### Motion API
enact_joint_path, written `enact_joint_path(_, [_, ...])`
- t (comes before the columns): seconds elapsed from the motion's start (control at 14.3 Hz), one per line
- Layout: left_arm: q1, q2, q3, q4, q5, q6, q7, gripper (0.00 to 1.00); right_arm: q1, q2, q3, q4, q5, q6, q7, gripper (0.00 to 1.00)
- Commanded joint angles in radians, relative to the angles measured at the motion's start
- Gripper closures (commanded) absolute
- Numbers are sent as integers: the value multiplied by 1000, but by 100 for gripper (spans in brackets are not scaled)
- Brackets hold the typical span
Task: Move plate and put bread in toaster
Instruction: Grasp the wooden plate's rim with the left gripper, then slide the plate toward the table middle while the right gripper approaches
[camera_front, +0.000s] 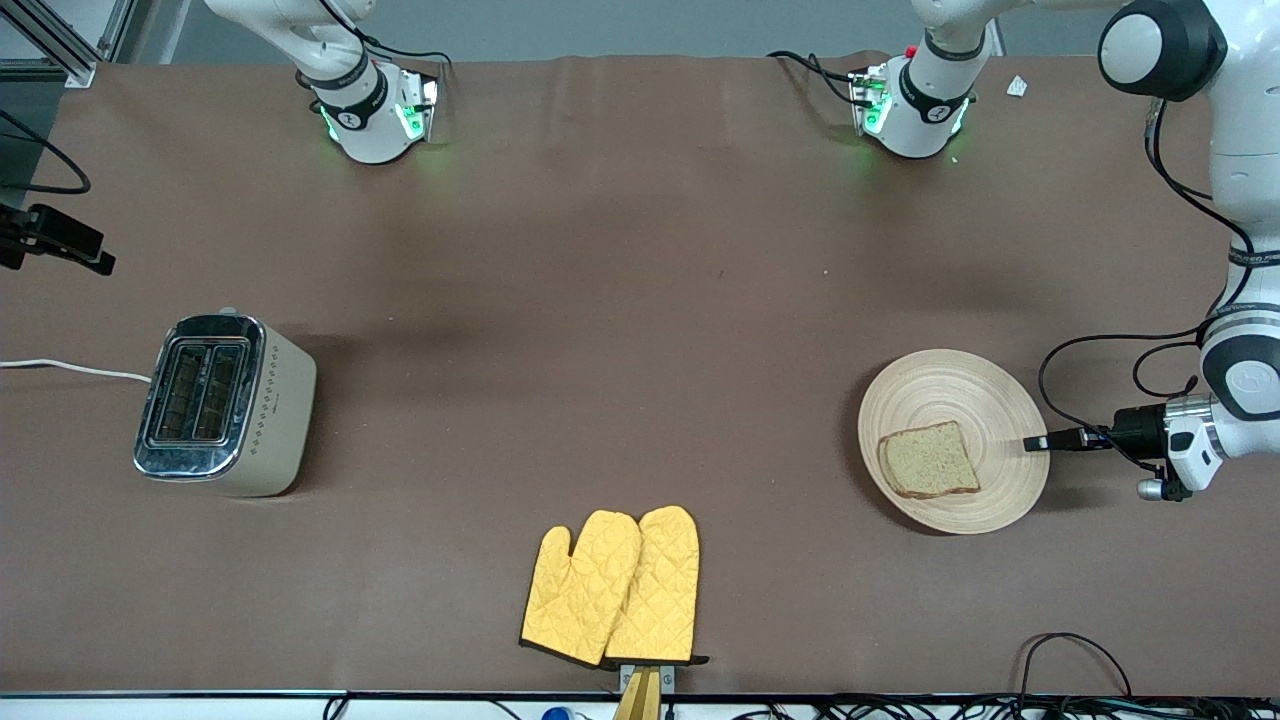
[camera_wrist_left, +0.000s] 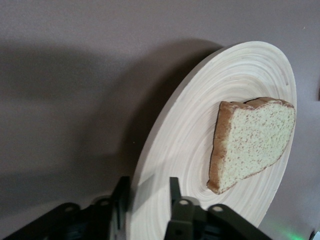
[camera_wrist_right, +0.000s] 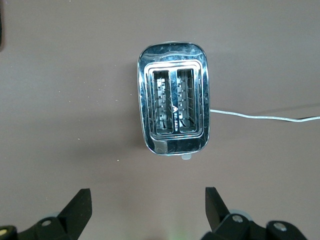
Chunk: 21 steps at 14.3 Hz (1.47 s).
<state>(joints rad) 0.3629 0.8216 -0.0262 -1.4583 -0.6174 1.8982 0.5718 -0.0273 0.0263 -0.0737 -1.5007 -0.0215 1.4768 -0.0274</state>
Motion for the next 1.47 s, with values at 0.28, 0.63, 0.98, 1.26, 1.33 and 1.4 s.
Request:
enact_joint_path(0.28, [-5,28,0,13,-30,1,25,99,-31,-19,11,-21,5,8,-6,0])
enact_joint_path(0.63, [-12,19,-40,26,-25,-1,106,100,-31,-19,11,-23,5,7,-6,0])
enact_joint_path(0.98, [-7,-5,-115,65,-8,-21,131,100,-39,-20,11,-24,5,-6,-26,0])
enact_joint_path(1.26, [-1,-5,-194,119,-12,-76,117,100,-82,-11,11,-12,6,19,-28,0])
enact_joint_path(1.33, [-1,-7,-216,119,-16,-76,108,100,-77,-11,12,-12,6,20,-28,0])
enact_joint_path(1.4, [-1,-16,-239,119,-16,-76,99,100,-72,-11,15,-10,6,11,-29,0])
